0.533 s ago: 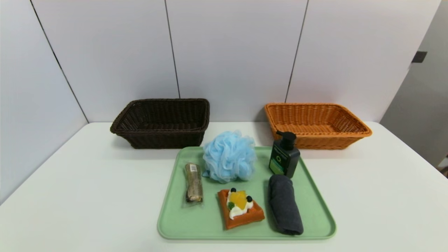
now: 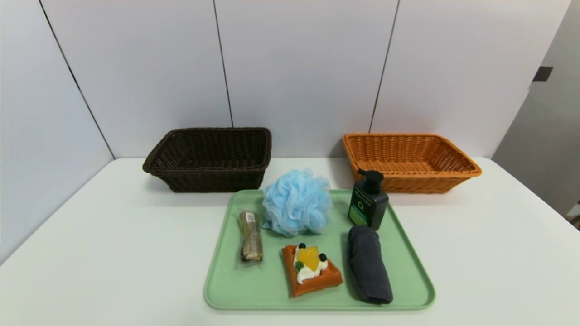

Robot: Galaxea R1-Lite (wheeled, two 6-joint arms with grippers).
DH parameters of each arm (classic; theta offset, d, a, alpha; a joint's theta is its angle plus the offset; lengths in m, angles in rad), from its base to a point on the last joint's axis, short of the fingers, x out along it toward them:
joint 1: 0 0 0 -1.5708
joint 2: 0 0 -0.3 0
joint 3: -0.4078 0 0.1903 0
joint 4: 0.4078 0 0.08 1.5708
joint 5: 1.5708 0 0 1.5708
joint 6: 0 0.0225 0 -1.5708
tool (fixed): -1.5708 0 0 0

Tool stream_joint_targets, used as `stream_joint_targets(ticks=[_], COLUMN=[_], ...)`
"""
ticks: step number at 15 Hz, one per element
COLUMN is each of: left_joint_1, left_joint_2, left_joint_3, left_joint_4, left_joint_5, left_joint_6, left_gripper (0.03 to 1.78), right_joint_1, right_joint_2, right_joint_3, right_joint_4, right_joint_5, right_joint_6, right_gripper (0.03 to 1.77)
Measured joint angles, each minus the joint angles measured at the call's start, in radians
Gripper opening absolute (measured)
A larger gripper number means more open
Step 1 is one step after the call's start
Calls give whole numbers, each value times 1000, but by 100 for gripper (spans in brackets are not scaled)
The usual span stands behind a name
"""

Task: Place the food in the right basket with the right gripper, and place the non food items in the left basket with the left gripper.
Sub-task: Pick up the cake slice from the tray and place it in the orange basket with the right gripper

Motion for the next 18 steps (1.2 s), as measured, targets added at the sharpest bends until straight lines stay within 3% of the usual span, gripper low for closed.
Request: stream_joint_targets(ticks=[3,6,8,12,15,18], left_joint_1=[0,0,0,-2,-5,-6], left_joint_2=[3,46,136,358,507,636], left_joint_3=[-126,-362,-516,-757,-899,-963], left_joint_4=[159,410,538,600,613,615], left_joint_5=[-3,-40,-60,-102,-155,-177], left_joint_6=[42,47,46,39,-9,-40], left_gripper=[169,169,169,169,169,169], right_joint_1=[0,-1,-4,-4,-1,20], right_joint_2=[10,76,175,452,677,878], right_joint_3=[-99,-312,-440,-692,-924,-1100], right_joint_4=[55,239,330,390,486,535], right_joint_5=[10,13,42,107,122,128], right_joint_6=[1,4,16,51,83,168], right_gripper=[171,171,171,171,171,171])
